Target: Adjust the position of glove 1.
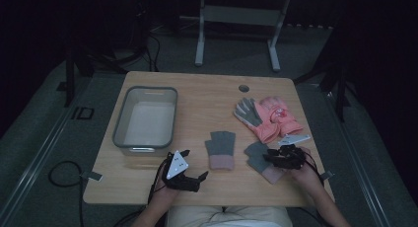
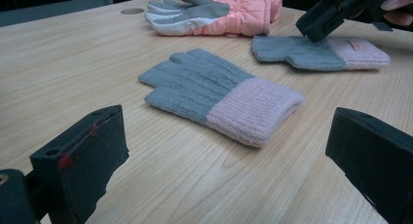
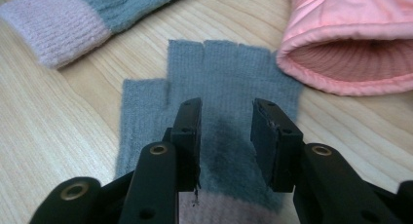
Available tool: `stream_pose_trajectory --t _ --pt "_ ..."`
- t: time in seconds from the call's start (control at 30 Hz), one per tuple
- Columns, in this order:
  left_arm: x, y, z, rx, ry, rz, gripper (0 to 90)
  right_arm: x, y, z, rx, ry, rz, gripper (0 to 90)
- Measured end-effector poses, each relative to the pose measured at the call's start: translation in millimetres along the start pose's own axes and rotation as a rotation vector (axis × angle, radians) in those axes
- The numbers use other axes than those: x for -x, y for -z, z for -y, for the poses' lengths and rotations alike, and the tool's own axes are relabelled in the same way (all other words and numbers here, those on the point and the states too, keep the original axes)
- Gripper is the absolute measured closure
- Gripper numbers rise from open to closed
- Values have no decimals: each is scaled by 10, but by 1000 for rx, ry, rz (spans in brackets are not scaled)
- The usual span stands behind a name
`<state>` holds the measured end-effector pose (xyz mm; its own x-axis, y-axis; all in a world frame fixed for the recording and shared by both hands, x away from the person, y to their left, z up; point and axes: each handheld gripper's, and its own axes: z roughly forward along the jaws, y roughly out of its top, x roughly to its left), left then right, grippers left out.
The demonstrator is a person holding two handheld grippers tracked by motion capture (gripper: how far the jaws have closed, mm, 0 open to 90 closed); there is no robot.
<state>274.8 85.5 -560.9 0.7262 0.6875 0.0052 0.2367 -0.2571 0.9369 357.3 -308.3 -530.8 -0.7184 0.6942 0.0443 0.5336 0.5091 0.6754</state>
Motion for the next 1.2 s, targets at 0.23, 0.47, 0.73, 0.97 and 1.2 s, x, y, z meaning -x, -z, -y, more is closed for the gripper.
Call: stream_pose_trajectory --t 0.23,0.47,0.73,0.97,1.2 --pt "4 0 0 0 -3 -1 11 -18 -126 20 -26 22 0 617" --pt "6 -1 -1 -2 -7 -2 11 -55 -131 30 -30 19 16 825" --pt "7 1 0 0 -9 -5 10 -275 -4 -26 -24 -20 44 859" --pt "15 0 -1 -1 -15 -6 10 -542 383 -105 115 -124 153 859" --pt "19 -1 -1 0 -15 -6 11 -662 508 -40 186 -286 259 859"
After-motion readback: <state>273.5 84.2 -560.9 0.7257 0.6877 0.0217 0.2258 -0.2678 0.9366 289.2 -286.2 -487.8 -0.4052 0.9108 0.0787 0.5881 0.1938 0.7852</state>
